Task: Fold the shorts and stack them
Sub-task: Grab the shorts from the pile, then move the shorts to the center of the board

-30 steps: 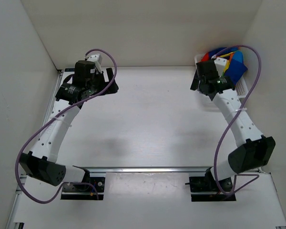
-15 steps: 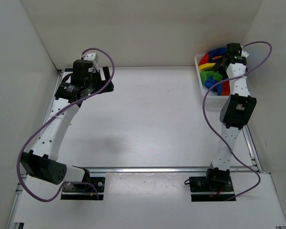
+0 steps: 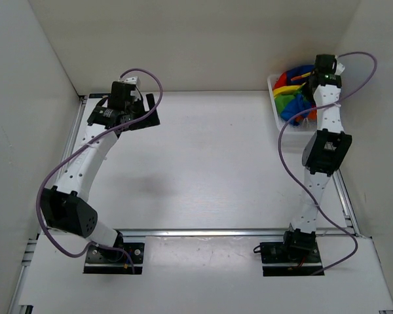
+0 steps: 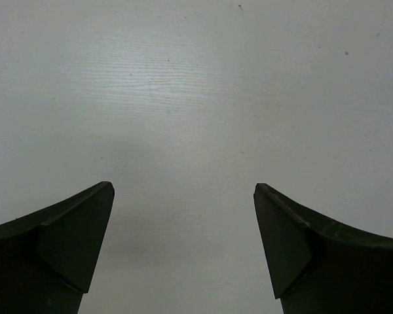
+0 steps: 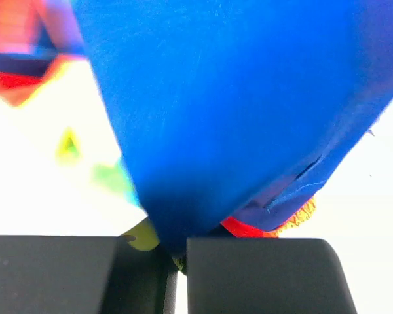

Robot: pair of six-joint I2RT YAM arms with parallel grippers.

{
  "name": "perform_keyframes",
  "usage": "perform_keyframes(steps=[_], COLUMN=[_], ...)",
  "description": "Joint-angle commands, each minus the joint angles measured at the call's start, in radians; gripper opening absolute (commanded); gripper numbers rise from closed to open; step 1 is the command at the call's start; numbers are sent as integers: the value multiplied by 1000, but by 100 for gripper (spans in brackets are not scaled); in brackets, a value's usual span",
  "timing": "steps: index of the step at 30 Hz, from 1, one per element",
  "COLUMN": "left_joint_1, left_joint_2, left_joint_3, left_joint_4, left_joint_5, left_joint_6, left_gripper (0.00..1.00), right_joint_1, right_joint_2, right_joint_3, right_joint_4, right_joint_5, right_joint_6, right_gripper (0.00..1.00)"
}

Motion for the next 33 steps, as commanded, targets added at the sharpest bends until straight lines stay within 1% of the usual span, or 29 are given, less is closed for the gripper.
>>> perform_keyframes(steps=[1,3,4,5,7,8,9,10,11,13,14,16,18,19,20,21,22,23,24,25,26,27,28,29,30,31,32,33], left_joint_1=[17,27,27,57,92,135,160,183,224,260,295,324,358,358,375,387,387,387,387,387,387,387,387,364,355,346,331,330], left_joint_2=[-40,-72,-84,-110,-138,-150,-175,-185,-198,-239,-253,-273,-284,-284,-284,-270,-261,-261,-252,-252,-242,-229,-218,-207,-198,-181,-167,-143], left_joint_3=[-11,-39,-54,-89,-122,-143,-143,-143,-143,-143,-143,-114,-78,-65,-50,-36,-16,-5,-5,-5,-5,-19,-19,-43,-60,-82,-119,-142], left_joint_4=[12,12,12,12,-1,-14,-24,-36,-57,-70,-70,-81,-94,-119,-133,-145,-160,-160,-160,-160,-160,-160,-160,-160,-160,-148,-139,-130], left_joint_5=[36,45,45,45,54,54,54,54,38,11,2,2,11,20,21,21,31,45,72,86,105,138,148,148,165,218,238,257], left_joint_6=[-20,-30,-30,-40,-40,-49,-61,-70,-84,-121,-121,-132,-121,-121,-121,-109,-109,-97,-96,-87,-87,-75,-75,-66,-43,-26,-5,-4], left_gripper=[100,100,100,100,100,100,100,100,100,100,100,100,100,100,100,100,100,100,100,100,100,100,100,100,95,89,77,73], right_joint_1=[73,122,138,153,196,196,196,196,212,253,270,317,357,371,383,403,413,413,413,384,364,344,307,295,286,285,285,310], right_joint_2=[-300,-378,-403,-426,-499,-522,-563,-579,-590,-604,-617,-636,-673,-688,-702,-731,-760,-769,-769,-742,-704,-597,-535,-475,-408,-407,-461,-501], right_joint_3=[65,128,128,160,161,150,130,115,115,148,161,161,123,83,-27,-95,-241,-316,-380,-422,-422,-386,-328,-263,-188,-209,-262,-424], right_joint_4=[108,117,117,129,143,183,221,263,318,327,337,347,347,347,347,347,347,338,329,308,209,135,43,-126,-178,-191,-147,-106], right_joint_5=[-75,-153,-198,-297,-391,-457,-538,-686,-733,-775,-787,-796,-810,-810,-810,-810,-797,-780,-760,-741,-718,-644,-596,-554,-501,-455,-421,-410], right_joint_6=[-60,-87,-98,-110,-101,-79,-5,29,56,86,86,98,98,89,80,71,61,61,34,25,14,2,-18,-34,-34,-45,-45,-34], right_gripper=[1,1,1,1,1,1,1,1,1,1,1,1,1,1,1,1,1,2,29,50,72,84,92,94,94,95,94,94])
